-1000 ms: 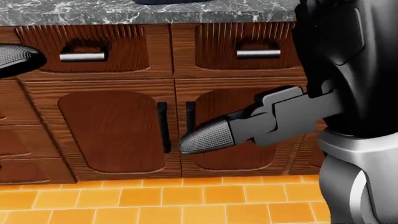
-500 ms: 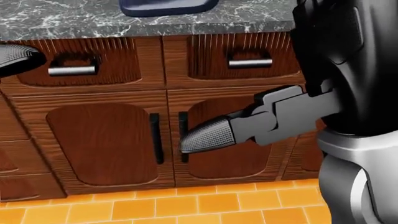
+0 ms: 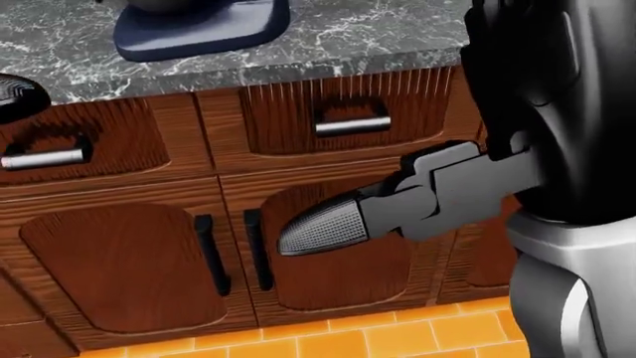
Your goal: Open the stand mixer head.
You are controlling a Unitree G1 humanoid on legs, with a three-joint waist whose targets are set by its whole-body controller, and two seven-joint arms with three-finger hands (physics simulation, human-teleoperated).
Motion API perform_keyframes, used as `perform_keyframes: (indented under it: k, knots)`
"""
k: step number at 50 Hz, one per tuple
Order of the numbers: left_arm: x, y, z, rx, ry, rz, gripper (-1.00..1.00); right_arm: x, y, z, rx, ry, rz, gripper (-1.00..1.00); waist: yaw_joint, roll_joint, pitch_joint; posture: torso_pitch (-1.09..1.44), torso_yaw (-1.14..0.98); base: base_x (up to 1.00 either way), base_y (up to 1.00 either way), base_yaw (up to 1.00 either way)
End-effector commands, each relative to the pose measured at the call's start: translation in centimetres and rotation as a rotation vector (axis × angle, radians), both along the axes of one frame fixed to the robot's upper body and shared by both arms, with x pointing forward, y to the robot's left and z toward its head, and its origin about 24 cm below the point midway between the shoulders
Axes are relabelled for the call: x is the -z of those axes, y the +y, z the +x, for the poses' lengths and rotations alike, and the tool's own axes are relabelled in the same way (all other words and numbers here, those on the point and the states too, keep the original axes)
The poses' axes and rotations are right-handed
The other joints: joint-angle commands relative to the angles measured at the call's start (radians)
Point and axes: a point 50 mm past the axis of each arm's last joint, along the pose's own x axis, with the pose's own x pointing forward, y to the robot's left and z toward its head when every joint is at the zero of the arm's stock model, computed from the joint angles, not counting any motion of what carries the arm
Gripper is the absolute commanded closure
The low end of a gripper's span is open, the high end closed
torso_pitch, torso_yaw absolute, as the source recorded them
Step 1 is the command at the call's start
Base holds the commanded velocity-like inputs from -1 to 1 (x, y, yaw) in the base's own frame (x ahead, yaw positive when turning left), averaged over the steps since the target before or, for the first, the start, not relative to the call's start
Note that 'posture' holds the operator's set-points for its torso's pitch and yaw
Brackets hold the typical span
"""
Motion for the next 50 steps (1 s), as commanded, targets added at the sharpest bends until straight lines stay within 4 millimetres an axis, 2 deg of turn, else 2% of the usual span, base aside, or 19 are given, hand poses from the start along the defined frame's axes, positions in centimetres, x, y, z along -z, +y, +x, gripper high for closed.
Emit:
perform_keyframes:
  k: [1, 3, 5, 8, 11, 12, 14, 19, 21, 23, 31, 33, 35, 37, 38, 40, 45, 47, 50]
  knots:
    - [-1.0, 0.31, -0.86, -0.014, -0.072, -0.002, -1.0, -0.77, 0.46, -0.71, -0.02, -0.061, -0.012, -1.0, 0.003, -0.003, -0.013, 0.0, 0.0, 1.0, 0.0, 0.0]
    - [-1.1, 0.36, -0.86, -0.015, -0.074, -0.003, -1.0, -0.82, 0.46, -0.59, -0.004, -0.06, -0.013, -1.0, 0.004, 0.012, -0.019, 0.0, 0.0, 0.52, 0.0, 0.0]
    - [-1.0, 0.36, -0.81, -0.015, -0.074, -0.003, -1.0, -0.84, 0.47, -0.6, -0.004, -0.062, -0.014, -1.0, -0.011, 0.01, -0.078, 0.0, 0.0, 0.0, 0.0, 0.0]
    - [-1.0, 0.32, -0.79, -0.013, -0.073, -0.006, -1.0, -0.86, 0.49, -0.63, -0.008, -0.063, -0.012, -1.0, -0.018, 0.04, -0.086, 0.0, 0.0, 0.0, 0.0, 0.0]
    - [-0.97, 0.41, -0.77, -0.016, -0.072, -0.005, -1.0, -0.86, 0.5, -0.65, -0.016, -0.059, -0.005, -1.0, -0.016, 0.029, -0.079, 0.0, 0.0, 0.0, 0.0, 0.0]
    - [-0.93, 0.43, -0.76, -0.018, -0.072, -0.003, -1.0, -0.83, 0.52, -0.68, -0.018, -0.059, -0.007, -1.0, -0.008, 0.047, -0.102, 0.0, 0.0, 0.27, 0.0, 0.0]
    - [-0.96, 0.58, -0.7, -0.022, -0.072, -0.006, -1.0, -0.8, 0.66, -0.68, -0.026, -0.063, -0.02, -1.0, 0.005, 0.036, -0.013, 0.0, 0.0, 1.0, 0.0, 0.0]
    - [-0.89, 0.65, -0.68, -0.024, -0.07, -0.006, -1.0, -0.81, 0.65, -0.5, -0.009, -0.058, -0.021, -1.0, 0.002, 0.042, -0.086, 0.0, 0.0, 0.47, 0.0, 0.0]
    - [-0.8, 0.63, -0.68, -0.024, -0.068, -0.006, -1.0, -0.74, 0.65, -0.52, -0.009, -0.057, -0.02, -1.0, 0.011, 0.02, -0.068, 0.0, 0.0, 0.0, 0.0, 0.0]
    - [-0.9, 0.65, -0.67, -0.024, -0.07, -0.006, -1.0, -0.83, 0.6, -0.57, -0.008, -0.059, -0.015, -1.0, 0.012, -0.047, -0.078, 0.0, 0.0, 0.0, 0.0, 0.0]
    - [-1.08, 0.58, -0.75, -0.024, -0.076, -0.008, -1.0, -0.89, 0.67, -0.65, -0.017, -0.061, -0.014, -1.0, 0.009, -0.026, -0.035, 0.0, 0.0, 0.0, 0.0, 0.0]
    - [-1.06, 0.57, -0.77, -0.023, -0.075, -0.008, -1.0, -0.94, 0.64, -0.73, -0.023, -0.065, -0.008, -1.0, 0.008, 0.012, -0.044, 0.0, 0.0, 0.48, 0.0, 0.0]
    - [-1.03, 0.57, -0.74, -0.022, -0.075, -0.007, -1.0, -0.94, 0.71, -0.79, -0.023, -0.071, -0.013, -1.0, 0.0, 0.052, 0.004, 0.0, 0.0, 0.89, 0.0, 0.0]
    - [-1.04, 0.66, -0.61, -0.026, -0.076, -0.004, -1.0, -0.9, 0.68, -0.62, -0.016, -0.064, -0.014, -1.0, 0.008, 0.135, -0.035, 0.0, 0.0, 0.58, 0.0, 0.0]
    - [-1.17, 0.8, -0.51, -0.03, -0.077, -0.008, -1.0, -0.91, 0.62, -0.48, -0.012, -0.064, -0.016, -1.0, 0.005, 0.112, -0.004, 0.0, 0.0, 0.05, 0.0, 0.0]
    - [-1.18, 0.78, -0.59, -0.029, -0.077, -0.006, -1.0, -1.0, 0.63, -0.47, -0.012, -0.067, -0.016, -1.0, -0.007, 0.101, -0.067, 0.0, 0.0, 0.0, 0.0, 0.0]
    - [-1.07, 0.6, -0.87, -0.021, -0.077, -0.004, -1.0, -1.0, 0.76, -0.91, -0.03, -0.071, -0.011, -1.0, 0.005, 0.028, -0.09, 0.0, 0.0, 0.08, 0.0, 0.0]
    - [-1.08, 0.59, -0.87, -0.021, -0.077, -0.005, -1.0, -1.03, 0.82, -1.12, -0.04, -0.08, -0.005, -1.0, 0.021, -0.008, -0.002, 0.0, 0.0, 0.89, 0.0, 0.0]
    - [-1.05, 0.62, -0.82, -0.021, -0.076, -0.005, -1.0, -0.94, 0.84, -0.84, -0.027, -0.066, -0.011, -1.0, 0.032, -0.028, -0.063, 0.0, 0.0, 0.45, 0.0, 0.0]
